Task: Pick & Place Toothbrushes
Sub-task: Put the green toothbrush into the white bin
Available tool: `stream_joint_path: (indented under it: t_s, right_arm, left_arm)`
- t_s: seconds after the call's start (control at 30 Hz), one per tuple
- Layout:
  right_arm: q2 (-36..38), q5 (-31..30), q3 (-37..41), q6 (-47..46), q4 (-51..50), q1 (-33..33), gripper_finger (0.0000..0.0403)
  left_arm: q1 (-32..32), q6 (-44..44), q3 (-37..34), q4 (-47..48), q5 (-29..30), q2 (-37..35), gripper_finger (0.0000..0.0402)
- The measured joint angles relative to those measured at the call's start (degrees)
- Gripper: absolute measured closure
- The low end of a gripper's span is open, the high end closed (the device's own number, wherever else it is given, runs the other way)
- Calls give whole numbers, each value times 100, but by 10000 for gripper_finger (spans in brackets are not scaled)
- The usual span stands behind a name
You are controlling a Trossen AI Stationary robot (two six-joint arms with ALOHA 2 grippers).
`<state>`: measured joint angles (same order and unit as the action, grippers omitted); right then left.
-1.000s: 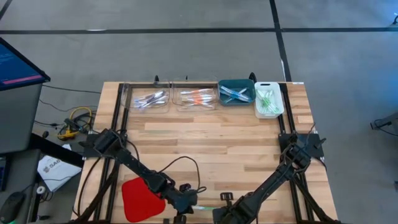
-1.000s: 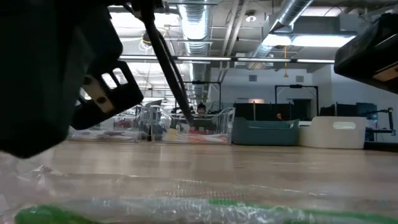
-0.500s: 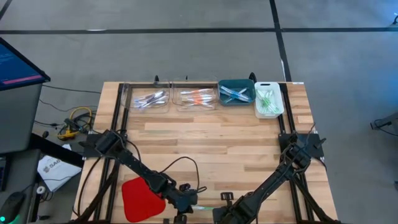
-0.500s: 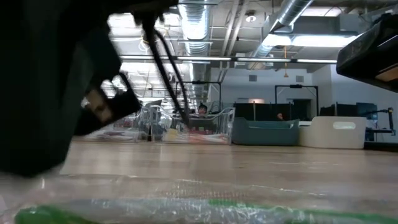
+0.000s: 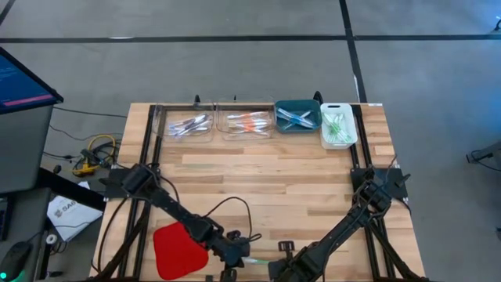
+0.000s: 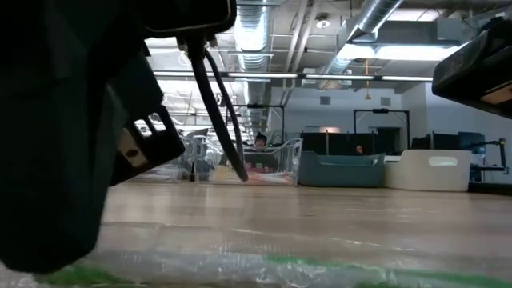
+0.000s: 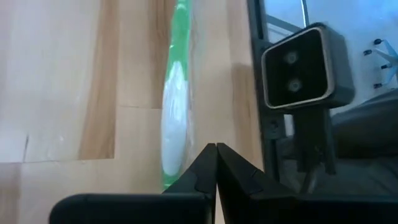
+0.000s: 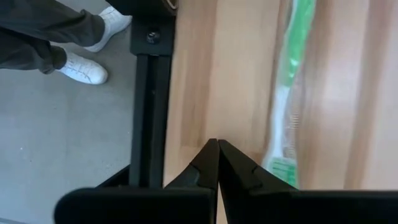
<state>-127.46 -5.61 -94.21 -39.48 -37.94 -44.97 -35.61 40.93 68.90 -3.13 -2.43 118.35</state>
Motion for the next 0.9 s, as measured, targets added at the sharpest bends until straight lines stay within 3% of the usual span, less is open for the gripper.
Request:
stream_joint_path:
  t_s: [0.43, 0.9]
  right_arm:
    - [85, -239, 16, 63, -345, 89, 403]
    - [615, -193, 1009, 44, 130, 266, 403]
  left_arm:
    - [233, -61, 0, 151, -108, 34, 401]
    - [608, -268, -20, 260, -255, 34, 401]
